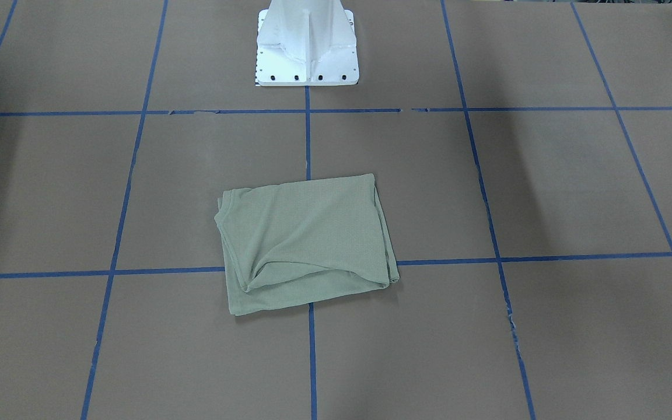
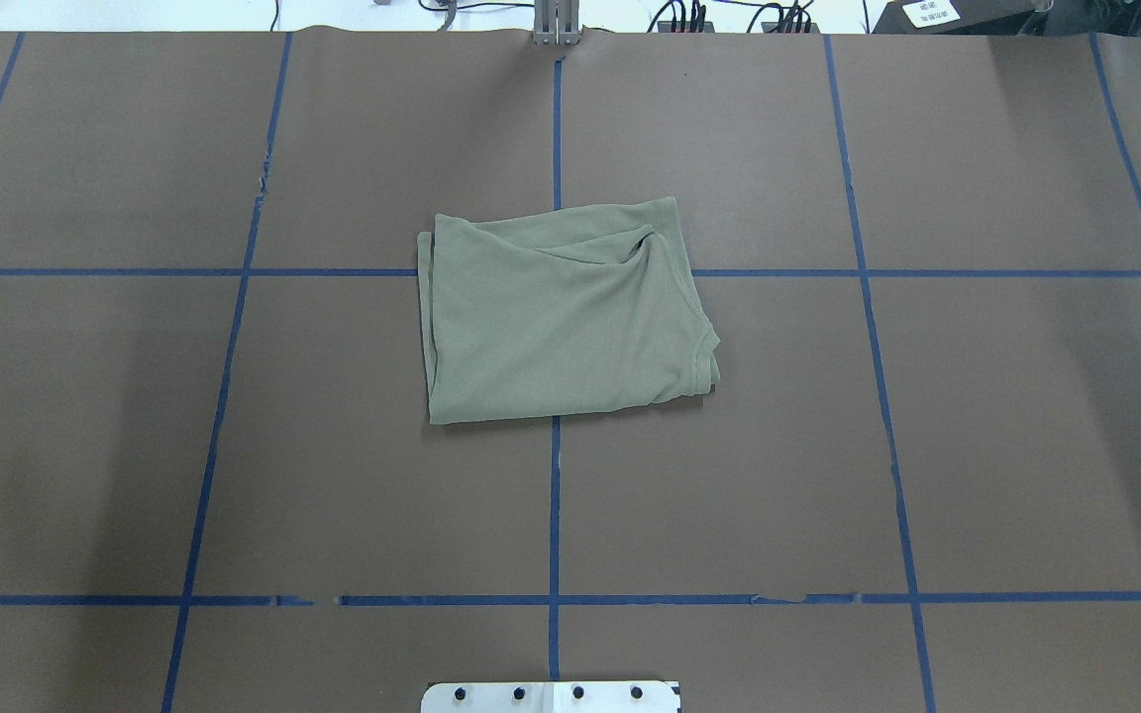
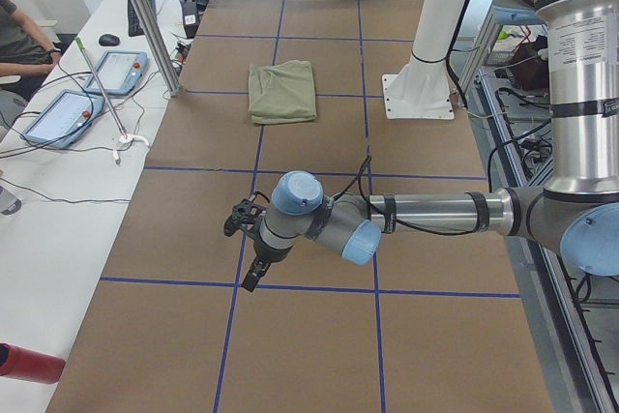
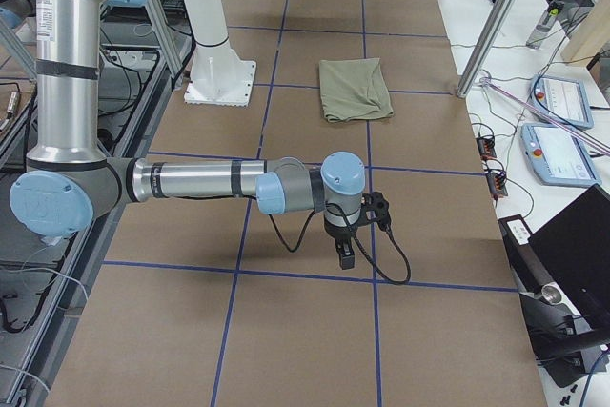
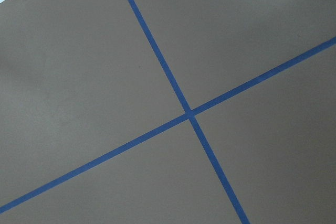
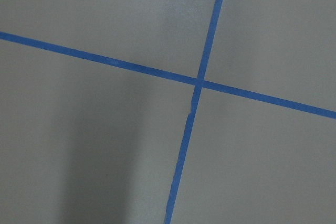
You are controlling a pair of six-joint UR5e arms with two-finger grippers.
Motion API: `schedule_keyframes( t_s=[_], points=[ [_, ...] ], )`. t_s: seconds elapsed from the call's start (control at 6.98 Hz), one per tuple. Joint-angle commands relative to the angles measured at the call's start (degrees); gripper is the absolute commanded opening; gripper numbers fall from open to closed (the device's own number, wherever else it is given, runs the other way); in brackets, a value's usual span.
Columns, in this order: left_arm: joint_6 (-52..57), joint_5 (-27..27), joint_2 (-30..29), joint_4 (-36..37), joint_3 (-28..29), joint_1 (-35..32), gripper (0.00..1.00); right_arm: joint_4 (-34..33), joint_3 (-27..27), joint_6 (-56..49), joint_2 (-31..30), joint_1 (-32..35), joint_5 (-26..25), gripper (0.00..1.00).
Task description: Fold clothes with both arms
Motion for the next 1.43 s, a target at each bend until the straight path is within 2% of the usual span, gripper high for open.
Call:
schedule_keyframes(
  t_s=[0.0, 0.29, 0.43, 0.57, 0.86, 1.0, 1.29],
  points=[
    [-0.6, -0.33, 0.18, 2.65, 0.27, -0.11, 1.0, -0.19, -1.49, 0.31, 0.27, -0.03, 0.24, 1.0],
    [-0.43, -0.77, -1.82, 17.37, -3.05, -0.12, 1.0, -0.19, -1.59, 1.97, 0.36, -0.03, 0.24, 1.0],
    [-0.34, -0.86, -1.92, 23.97, -6.64, -0.12, 1.0, -0.28, -1.41, 3.02, 0.45, -0.03, 0.68, 1.0],
    [1.49, -0.95, -2.36, 28.47, -7.11, -0.03, 1.0, -0.54, -1.5, 3.03, 0.27, 0.06, 1.29, 1.0],
    [4.75, -6.55, -2.02, 29.22, -4.76, -0.03, 1.0, -0.54, -1.59, 3.03, 0.01, 0.06, 1.65, 1.0],
    [7.55, -6.66, -2.53, 28.96, -1.7, 0.06, 1.0, -0.54, -1.5, 3.03, -0.08, 0.14, 1.65, 1.0],
    [7.66, -6.66, -3.33, 28.61, -1.4, 0.06, 1.0, -0.63, -1.59, 3.03, -0.17, 0.23, 1.74, 1.0]
  ],
)
